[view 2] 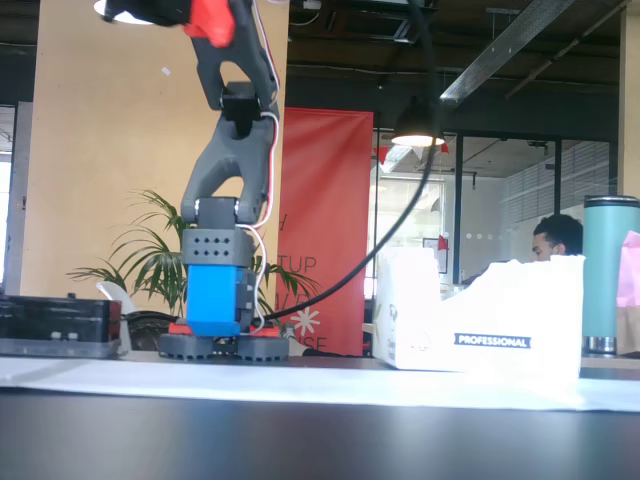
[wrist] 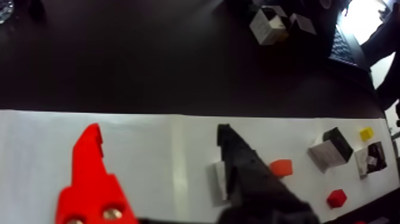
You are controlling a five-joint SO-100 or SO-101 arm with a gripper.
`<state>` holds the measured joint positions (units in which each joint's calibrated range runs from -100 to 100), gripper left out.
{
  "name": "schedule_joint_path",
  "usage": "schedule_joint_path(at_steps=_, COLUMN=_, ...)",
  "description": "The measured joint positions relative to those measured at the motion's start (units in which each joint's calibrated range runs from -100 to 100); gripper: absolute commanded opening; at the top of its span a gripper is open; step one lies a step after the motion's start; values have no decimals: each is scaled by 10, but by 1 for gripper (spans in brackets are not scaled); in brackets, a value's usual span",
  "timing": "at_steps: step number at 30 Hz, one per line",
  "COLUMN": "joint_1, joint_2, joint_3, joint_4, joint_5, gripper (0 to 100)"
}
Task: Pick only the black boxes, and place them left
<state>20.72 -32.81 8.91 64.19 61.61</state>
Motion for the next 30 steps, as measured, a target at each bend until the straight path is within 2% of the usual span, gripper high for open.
schedule_joint_path(at_steps=4, joint_1=37, joint_2=73, joint_3=-69, joint_4=27, joint_5=21, gripper=37)
schedule_joint_path(at_steps=10, joint_1=88, joint_2=180, joint_3=-184, joint_4=133, joint_5=58, gripper=37)
schedule_joint_path(at_steps=14, joint_1=107, joint_2=234, joint_3=-238, joint_4=184, joint_5=74, gripper=48)
schedule_joint_path(at_steps=16, joint_1=113, joint_2=256, joint_3=-248, joint_4=193, joint_5=83, gripper=50)
schedule_joint_path(at_steps=30, joint_1=134, joint_2=379, joint_3=-251, joint_4=193, joint_5=114, gripper=50)
